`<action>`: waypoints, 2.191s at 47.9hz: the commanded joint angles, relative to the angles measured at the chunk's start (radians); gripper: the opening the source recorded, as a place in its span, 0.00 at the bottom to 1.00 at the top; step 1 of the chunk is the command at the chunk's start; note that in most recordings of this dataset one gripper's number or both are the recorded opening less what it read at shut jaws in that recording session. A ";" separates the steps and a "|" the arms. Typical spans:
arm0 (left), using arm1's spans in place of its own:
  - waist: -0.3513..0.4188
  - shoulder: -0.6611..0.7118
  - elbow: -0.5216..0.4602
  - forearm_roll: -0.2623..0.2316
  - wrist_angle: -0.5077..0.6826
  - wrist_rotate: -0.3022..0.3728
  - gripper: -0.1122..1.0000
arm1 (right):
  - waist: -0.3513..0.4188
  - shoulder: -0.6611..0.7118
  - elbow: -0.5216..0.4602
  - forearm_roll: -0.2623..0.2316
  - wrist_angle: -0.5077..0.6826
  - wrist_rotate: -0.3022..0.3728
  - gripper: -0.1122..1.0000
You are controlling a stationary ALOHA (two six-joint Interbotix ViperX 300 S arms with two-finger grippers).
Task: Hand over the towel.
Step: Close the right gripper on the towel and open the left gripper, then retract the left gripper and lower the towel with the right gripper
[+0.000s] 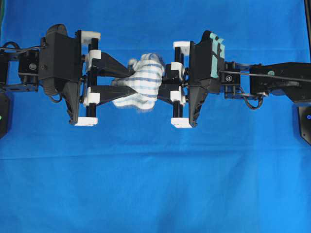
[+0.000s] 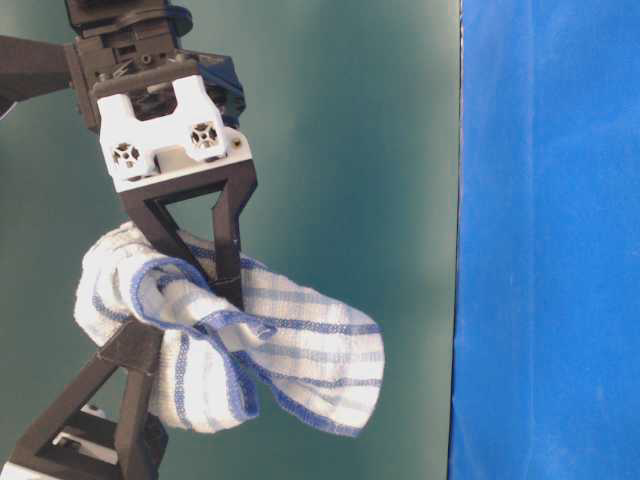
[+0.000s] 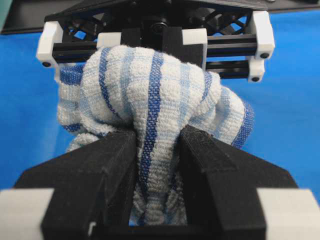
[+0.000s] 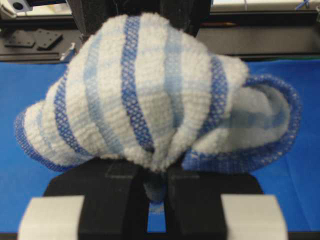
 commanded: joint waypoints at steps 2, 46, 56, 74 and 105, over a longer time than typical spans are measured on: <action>-0.002 -0.006 -0.018 -0.002 -0.011 0.000 0.28 | -0.003 -0.012 -0.023 0.000 -0.005 0.002 0.15; -0.002 -0.399 0.209 -0.009 0.028 -0.044 0.94 | -0.003 -0.078 0.031 0.002 0.012 0.008 0.15; -0.002 -0.387 0.212 -0.009 0.029 -0.046 0.94 | -0.005 -0.048 -0.002 0.009 0.167 0.017 0.15; -0.002 -0.373 0.216 -0.009 0.029 -0.046 0.94 | -0.005 0.204 -0.172 0.011 0.592 0.043 0.15; -0.002 -0.367 0.224 -0.009 0.025 -0.048 0.94 | -0.006 0.344 -0.183 0.009 0.586 0.091 0.15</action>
